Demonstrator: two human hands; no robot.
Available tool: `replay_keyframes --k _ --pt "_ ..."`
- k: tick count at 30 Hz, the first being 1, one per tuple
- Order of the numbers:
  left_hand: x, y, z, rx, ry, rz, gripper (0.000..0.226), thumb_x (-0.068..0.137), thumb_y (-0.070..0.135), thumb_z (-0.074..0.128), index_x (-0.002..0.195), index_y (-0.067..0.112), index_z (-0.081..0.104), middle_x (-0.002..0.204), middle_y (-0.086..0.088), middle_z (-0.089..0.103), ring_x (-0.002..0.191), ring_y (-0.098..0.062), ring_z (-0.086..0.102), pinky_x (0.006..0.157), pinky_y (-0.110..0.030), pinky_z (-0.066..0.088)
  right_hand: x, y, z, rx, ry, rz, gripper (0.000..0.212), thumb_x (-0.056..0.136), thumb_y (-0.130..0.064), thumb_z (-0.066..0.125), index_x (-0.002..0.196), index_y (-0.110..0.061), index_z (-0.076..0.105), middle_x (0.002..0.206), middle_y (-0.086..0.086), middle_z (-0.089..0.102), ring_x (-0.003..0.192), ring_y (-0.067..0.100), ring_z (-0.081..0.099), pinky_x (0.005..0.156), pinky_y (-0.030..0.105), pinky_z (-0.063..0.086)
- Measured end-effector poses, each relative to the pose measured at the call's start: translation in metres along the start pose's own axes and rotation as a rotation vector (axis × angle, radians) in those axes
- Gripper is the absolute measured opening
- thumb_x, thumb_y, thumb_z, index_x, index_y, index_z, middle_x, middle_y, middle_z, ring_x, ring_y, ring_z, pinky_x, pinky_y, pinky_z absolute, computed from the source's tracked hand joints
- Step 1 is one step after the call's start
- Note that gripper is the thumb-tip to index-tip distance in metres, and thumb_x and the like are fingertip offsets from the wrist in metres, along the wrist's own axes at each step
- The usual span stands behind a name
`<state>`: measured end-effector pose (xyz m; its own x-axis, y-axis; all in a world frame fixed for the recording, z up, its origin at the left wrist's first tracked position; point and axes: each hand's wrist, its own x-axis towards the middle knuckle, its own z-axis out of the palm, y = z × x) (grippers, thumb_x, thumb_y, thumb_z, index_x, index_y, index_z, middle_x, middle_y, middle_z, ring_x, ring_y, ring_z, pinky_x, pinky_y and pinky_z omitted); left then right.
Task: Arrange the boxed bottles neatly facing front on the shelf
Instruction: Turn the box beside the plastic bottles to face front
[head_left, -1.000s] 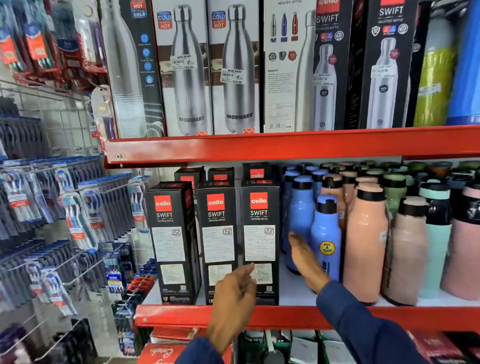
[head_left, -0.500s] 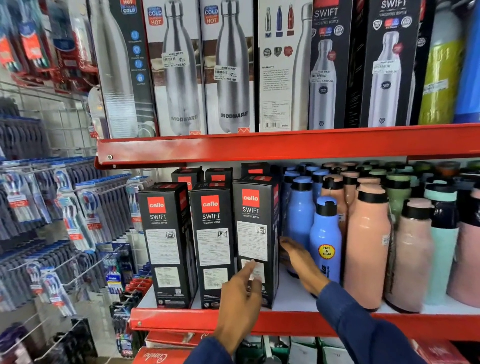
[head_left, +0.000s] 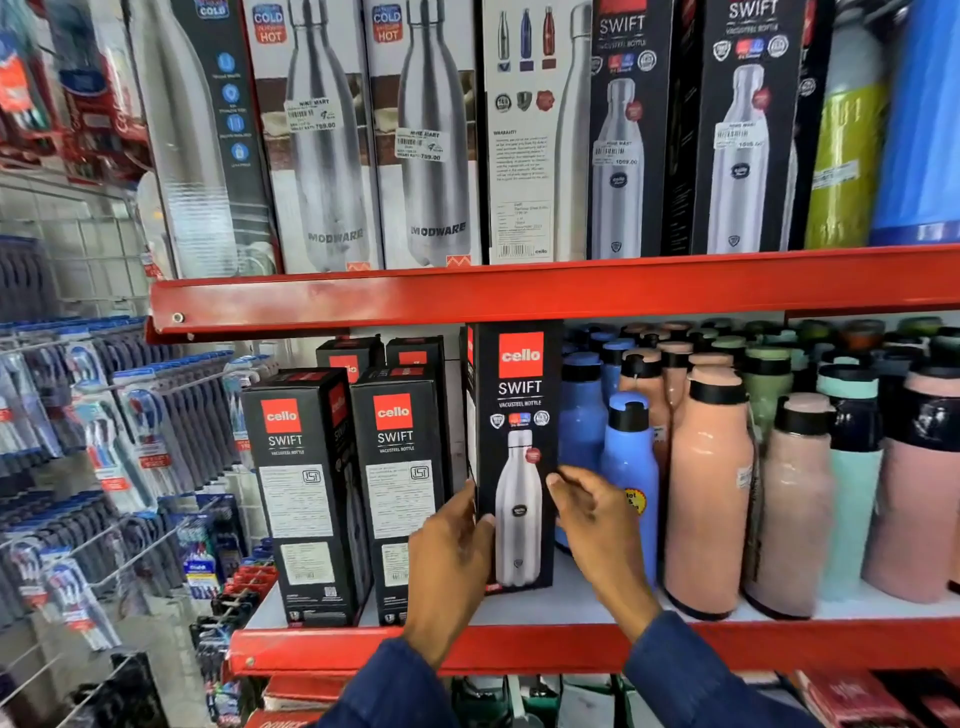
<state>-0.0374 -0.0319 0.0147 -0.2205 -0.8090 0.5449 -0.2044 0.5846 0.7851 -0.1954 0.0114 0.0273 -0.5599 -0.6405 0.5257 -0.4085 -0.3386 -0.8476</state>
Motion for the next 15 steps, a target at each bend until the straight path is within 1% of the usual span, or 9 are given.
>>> replay_keyframes --k 1,2,4,5,8,10,11,14,15 --pt "0.001 -0.001 -0.001 -0.001 0.013 -0.003 0.044 0.091 0.009 0.063 0.133 0.021 0.058 0.099 0.043 0.058 0.088 0.02 0.058 0.095 -0.019 0.044 -0.003 0.001 0.001 -0.016 0.01 -0.012 0.024 0.087 -0.022 0.066 0.108 -0.01 0.07 0.093 -0.001 0.075 0.085 -0.002 0.069 0.076 0.012 0.054" --pt "0.001 -0.003 -0.002 -0.003 0.024 -0.007 0.044 0.092 0.006 0.062 0.134 0.018 0.056 0.108 0.036 0.057 0.097 0.017 0.059 0.097 -0.018 0.042 -0.006 0.0 0.001 -0.024 0.015 -0.025 0.025 0.087 -0.022 0.067 0.109 -0.009 0.069 0.095 0.0 0.075 0.087 -0.002 0.069 0.074 0.007 0.052" --pt "0.0 -0.007 -0.003 -0.008 0.028 -0.022 0.044 0.092 0.003 0.06 0.135 0.012 0.055 0.118 0.02 0.059 0.114 0.002 0.059 0.102 -0.02 0.043 -0.011 0.002 0.003 -0.045 0.027 -0.043 0.026 0.087 -0.02 0.067 0.11 -0.007 0.069 0.096 0.0 0.074 0.085 -0.009 0.066 0.071 0.001 0.047" --pt "0.0 -0.009 -0.002 -0.015 0.023 -0.025 0.044 0.092 0.002 0.059 0.135 0.012 0.055 0.121 0.015 0.06 0.117 -0.002 0.058 0.103 -0.021 0.043 -0.013 0.004 0.004 -0.056 0.033 -0.047 0.027 0.087 -0.02 0.067 0.11 -0.007 0.069 0.096 0.0 0.073 0.082 -0.014 0.064 0.07 -0.001 0.046" --pt "-0.004 -0.017 -0.001 -0.001 0.011 -0.066 0.043 0.094 0.003 0.058 0.136 0.01 0.054 0.127 0.006 0.062 0.121 -0.004 0.057 0.107 -0.026 0.045 -0.021 0.01 0.007 -0.078 0.042 -0.051 0.027 0.087 -0.019 0.067 0.111 -0.005 0.069 0.097 0.003 0.074 0.076 -0.023 0.059 0.069 -0.004 0.043" --pt "-0.006 -0.023 0.002 0.011 -0.002 -0.069 0.042 0.094 0.005 0.057 0.135 0.011 0.054 0.13 0.002 0.064 0.121 -0.005 0.058 0.108 -0.03 0.047 -0.025 0.016 0.008 -0.089 0.046 -0.044 0.027 0.086 -0.017 0.068 0.11 -0.003 0.069 0.097 0.006 0.074 0.074 -0.025 0.058 0.068 -0.004 0.043" --pt "-0.008 -0.026 0.003 0.017 -0.012 -0.069 0.042 0.094 0.004 0.057 0.135 0.01 0.054 0.129 0.002 0.064 0.121 -0.005 0.058 0.107 -0.03 0.047 -0.026 0.02 0.009 -0.096 0.052 -0.04 0.026 0.086 -0.016 0.068 0.109 -0.003 0.069 0.097 0.007 0.075 0.074 -0.024 0.058 0.068 -0.004 0.044" --pt "-0.015 -0.031 0.004 0.028 -0.032 -0.094 0.042 0.094 0.006 0.057 0.137 0.009 0.052 0.127 0.003 0.063 0.121 -0.005 0.057 0.106 -0.025 0.045 -0.032 0.03 0.011 -0.128 0.043 -0.014 0.027 0.085 -0.018 0.069 0.109 -0.005 0.07 0.099 0.007 0.076 0.079 -0.018 0.063 0.071 0.0 0.047" --pt "-0.016 -0.033 0.004 0.04 -0.034 -0.098 0.042 0.095 0.006 0.056 0.137 0.008 0.052 0.126 0.003 0.064 0.12 -0.005 0.056 0.104 -0.02 0.045 -0.034 0.032 0.012 -0.136 0.036 -0.01 0.027 0.085 -0.019 0.069 0.109 -0.006 0.07 0.099 0.006 0.076 0.082 -0.016 0.064 0.072 0.001 0.048"
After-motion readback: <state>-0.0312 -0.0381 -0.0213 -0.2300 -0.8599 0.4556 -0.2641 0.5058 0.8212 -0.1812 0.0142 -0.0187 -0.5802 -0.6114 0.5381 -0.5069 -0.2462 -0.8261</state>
